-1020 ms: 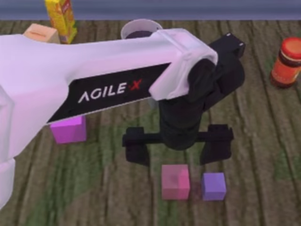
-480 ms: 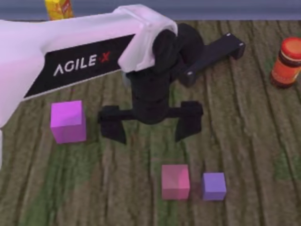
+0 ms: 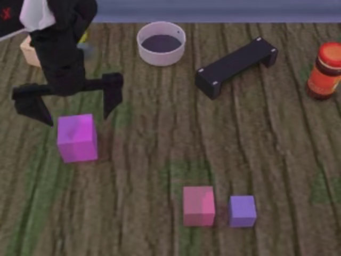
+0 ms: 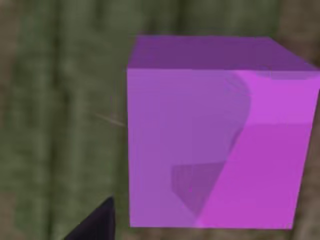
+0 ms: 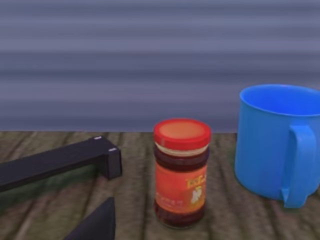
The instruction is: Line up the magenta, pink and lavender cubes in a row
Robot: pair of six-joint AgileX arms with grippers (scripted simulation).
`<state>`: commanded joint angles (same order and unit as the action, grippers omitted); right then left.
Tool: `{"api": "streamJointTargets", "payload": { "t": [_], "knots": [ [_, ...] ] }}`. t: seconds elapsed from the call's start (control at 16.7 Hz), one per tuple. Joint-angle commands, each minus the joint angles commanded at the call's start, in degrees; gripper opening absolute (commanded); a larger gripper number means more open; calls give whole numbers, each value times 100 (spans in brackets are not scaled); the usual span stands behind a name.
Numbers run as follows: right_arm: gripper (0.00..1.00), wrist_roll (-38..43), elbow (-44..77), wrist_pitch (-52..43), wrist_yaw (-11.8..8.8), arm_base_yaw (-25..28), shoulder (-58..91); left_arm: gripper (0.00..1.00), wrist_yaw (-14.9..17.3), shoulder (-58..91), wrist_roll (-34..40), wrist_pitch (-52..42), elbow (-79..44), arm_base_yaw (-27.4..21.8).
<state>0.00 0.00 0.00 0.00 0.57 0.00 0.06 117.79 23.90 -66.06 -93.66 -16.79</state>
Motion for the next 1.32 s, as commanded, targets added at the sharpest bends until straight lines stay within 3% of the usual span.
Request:
{"api": "streamJointTargets", "payload": {
  "t": [0.18,0.48,0.96,1.26,1.32],
  "knots": [
    [100,0,0,0,0,0,0,100,5,-10,-284,8,-2,291],
    [100,0,0,0,0,0,0,100,2,21,-277,100,65,278],
    [100,0,0,0,0,0,0,100,10,609,-303,1716,1071,300],
    [100,0,0,0,0,0,0,100,10,649,-304,1798,1130,301],
    [100,0,0,0,0,0,0,92,10,649,-304,1798,1130,301]
  ]
}}
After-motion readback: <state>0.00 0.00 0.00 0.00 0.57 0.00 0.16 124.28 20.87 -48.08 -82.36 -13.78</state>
